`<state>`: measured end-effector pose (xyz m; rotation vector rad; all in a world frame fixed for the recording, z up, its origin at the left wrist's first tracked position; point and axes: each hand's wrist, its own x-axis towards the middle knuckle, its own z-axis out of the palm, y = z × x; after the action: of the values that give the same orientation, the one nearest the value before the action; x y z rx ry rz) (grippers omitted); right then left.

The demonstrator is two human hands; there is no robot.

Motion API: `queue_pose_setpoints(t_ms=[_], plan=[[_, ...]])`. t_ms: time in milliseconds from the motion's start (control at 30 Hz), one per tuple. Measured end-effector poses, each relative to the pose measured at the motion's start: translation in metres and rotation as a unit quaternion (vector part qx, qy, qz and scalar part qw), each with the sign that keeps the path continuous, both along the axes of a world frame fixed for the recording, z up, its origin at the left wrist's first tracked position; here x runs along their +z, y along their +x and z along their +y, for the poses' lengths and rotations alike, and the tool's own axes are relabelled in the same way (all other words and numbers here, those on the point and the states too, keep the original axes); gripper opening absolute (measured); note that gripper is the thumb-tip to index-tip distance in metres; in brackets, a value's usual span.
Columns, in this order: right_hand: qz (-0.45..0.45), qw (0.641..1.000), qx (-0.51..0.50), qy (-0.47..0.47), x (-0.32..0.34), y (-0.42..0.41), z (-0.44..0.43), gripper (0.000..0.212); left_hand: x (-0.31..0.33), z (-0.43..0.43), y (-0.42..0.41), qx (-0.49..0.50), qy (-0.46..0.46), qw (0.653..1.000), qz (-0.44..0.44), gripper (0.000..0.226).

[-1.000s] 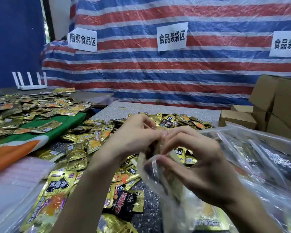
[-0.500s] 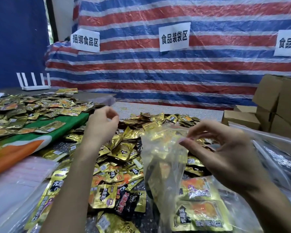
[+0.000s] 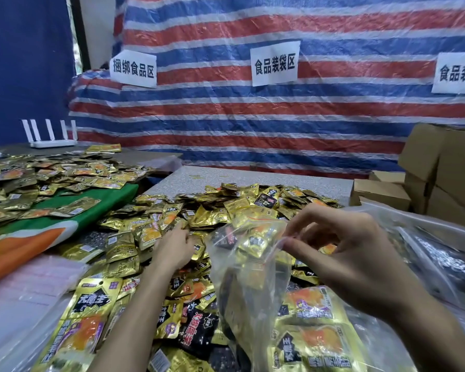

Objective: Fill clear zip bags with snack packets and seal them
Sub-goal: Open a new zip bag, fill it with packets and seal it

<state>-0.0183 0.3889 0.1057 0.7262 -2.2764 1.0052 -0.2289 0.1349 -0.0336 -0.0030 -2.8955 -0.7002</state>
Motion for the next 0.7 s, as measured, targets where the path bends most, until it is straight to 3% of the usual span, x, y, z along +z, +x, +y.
queue_pose_setpoints(t_ms=[167,267,400,533,600,700], plan=[[-0.009,1.000,-0.004,-0.002,0.002,0.001,0.001,0.021,0.030,-0.002,0.015,0.068,0.123,0.987,0.078,0.016],[-0.024,1.000,-0.002,-0.010,0.001,0.002,0.002,0.024,0.065,-0.007,0.034,0.083,0.216,0.966,0.117,0.028],[-0.031,0.999,0.001,-0.007,0.001,0.003,0.003,0.018,0.122,-0.005,0.081,0.000,0.414,0.897,0.153,0.018],[-0.019,1.000,0.000,0.001,0.002,0.003,0.002,0.014,0.169,-0.001,0.142,-0.112,0.515,0.827,0.196,0.021],[-0.014,1.000,-0.003,0.004,0.002,0.003,0.002,0.014,0.182,-0.001,0.166,-0.147,0.525,0.815,0.197,0.020],[-0.004,1.000,-0.004,0.004,0.003,0.004,0.001,0.017,0.191,0.001,0.190,-0.183,0.505,0.827,0.166,0.019]])
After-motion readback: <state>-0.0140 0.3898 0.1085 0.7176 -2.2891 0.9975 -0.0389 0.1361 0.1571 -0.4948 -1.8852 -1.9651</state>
